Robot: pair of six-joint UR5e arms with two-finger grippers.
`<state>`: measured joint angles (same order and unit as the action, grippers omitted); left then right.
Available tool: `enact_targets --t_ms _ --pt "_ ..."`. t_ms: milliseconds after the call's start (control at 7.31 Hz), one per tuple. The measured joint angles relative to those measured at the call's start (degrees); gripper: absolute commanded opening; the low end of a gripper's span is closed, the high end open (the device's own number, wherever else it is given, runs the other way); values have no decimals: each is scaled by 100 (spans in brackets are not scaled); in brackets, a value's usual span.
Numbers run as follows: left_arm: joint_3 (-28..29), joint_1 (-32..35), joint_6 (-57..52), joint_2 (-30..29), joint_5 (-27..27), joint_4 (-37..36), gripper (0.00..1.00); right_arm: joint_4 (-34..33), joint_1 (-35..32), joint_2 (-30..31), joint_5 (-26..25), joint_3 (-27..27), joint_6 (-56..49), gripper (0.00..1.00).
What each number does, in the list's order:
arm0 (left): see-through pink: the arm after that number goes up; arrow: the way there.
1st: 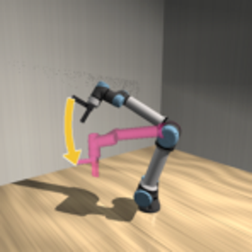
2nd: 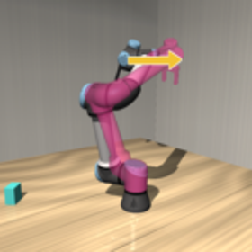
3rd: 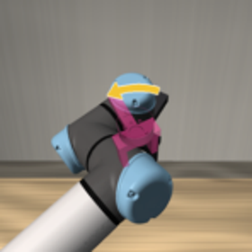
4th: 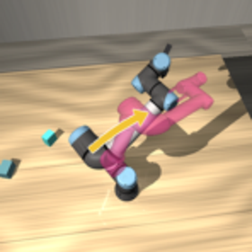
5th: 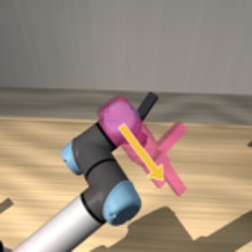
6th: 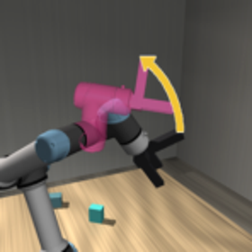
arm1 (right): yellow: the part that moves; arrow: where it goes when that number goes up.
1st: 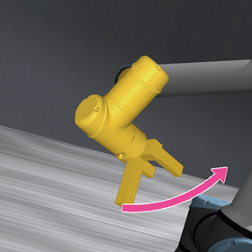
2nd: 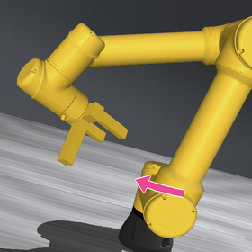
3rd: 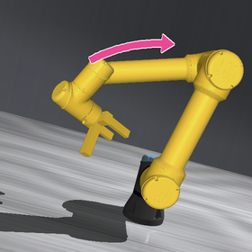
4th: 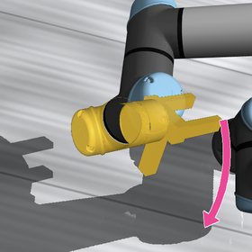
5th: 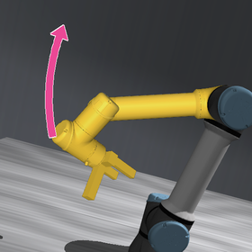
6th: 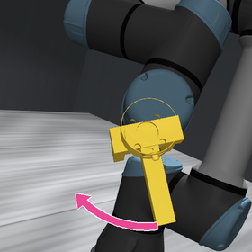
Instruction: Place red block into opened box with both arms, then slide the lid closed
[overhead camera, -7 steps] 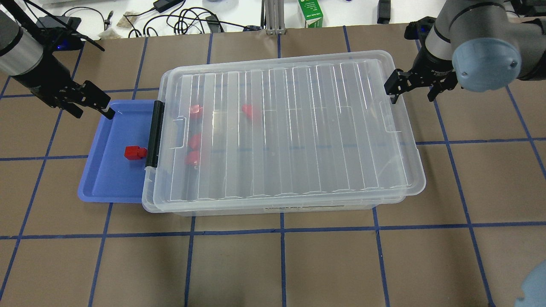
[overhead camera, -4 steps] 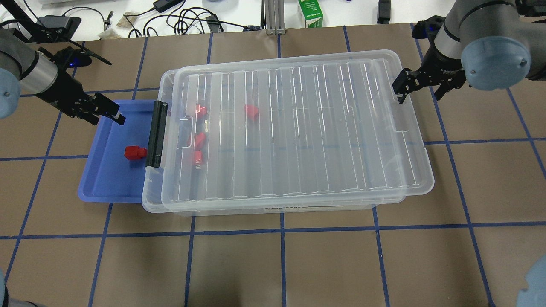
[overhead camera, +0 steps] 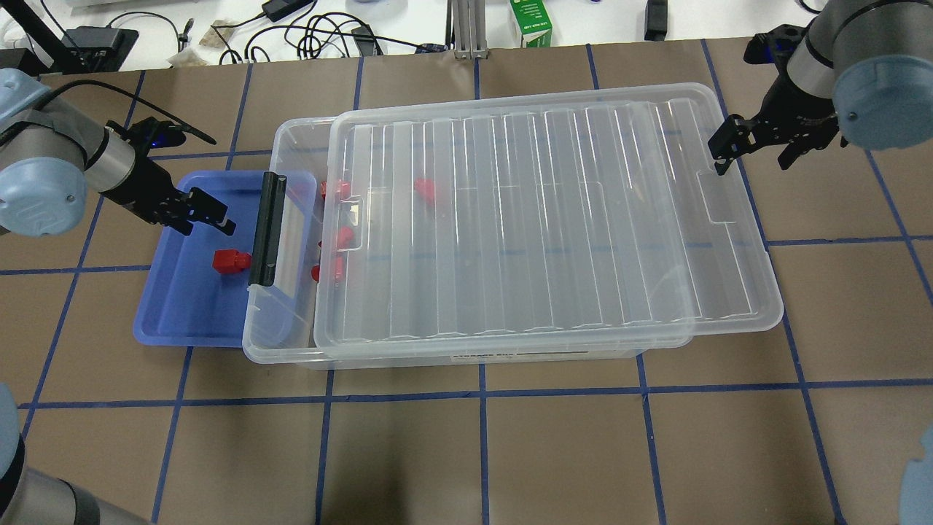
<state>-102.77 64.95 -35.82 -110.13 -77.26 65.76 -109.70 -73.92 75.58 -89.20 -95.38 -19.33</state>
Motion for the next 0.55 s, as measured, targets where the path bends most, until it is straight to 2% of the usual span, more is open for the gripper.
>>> enact_targets --t_ms 410,547 --pt "-227 25 810 -161 -267 -151 100 0 268 7 -3 15 -94 100" --pt "-368 23 902 -250 -266 -419 100 -2 296 8 -7 17 -102 100"
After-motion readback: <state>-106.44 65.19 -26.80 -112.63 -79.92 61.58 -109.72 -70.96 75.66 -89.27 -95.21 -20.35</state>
